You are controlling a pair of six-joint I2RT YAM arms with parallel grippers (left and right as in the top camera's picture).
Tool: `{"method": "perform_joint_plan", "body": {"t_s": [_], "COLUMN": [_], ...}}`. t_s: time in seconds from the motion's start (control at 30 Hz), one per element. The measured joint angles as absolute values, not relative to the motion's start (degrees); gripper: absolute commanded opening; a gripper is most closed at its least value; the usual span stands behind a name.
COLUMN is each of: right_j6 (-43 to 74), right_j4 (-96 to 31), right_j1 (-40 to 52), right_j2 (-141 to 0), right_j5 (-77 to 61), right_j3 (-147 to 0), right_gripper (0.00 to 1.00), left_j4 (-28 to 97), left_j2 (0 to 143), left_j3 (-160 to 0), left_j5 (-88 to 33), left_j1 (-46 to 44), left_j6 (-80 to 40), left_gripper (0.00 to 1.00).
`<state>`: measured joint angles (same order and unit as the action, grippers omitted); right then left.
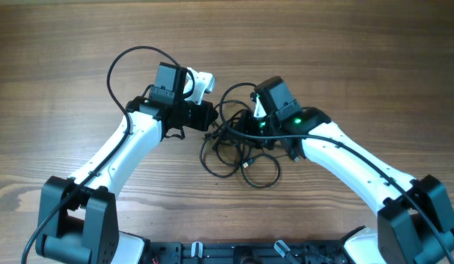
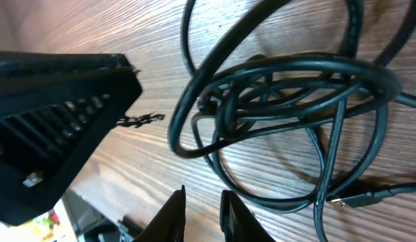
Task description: Untangle cables
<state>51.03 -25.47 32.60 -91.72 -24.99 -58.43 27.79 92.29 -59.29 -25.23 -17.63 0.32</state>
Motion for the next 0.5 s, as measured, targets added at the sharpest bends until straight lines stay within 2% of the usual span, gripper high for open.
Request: {"method": "perform_joint_plan", "body": {"t_s": [0.3, 0.5], "right_j6": [55.72, 58.72], "right_j4": [-16.21, -13.17], "right_j1": [32.86, 32.86], "right_j2": [-99.63, -101.45], "right_j5": [-16.95, -15.35], "right_j3": [-58.43, -58.43], "right_gripper": [0.23, 0.18], "left_j4": [27.68, 27.57], "left_j2": [92.29, 92.29], "left_j3": [-59.29, -59.29], "left_j5": [-23.79, -23.79], "left_j1": [-17.63, -17.63], "left_j6": [-1.28, -1.45], "left_gripper": [0.16, 0.17]}}
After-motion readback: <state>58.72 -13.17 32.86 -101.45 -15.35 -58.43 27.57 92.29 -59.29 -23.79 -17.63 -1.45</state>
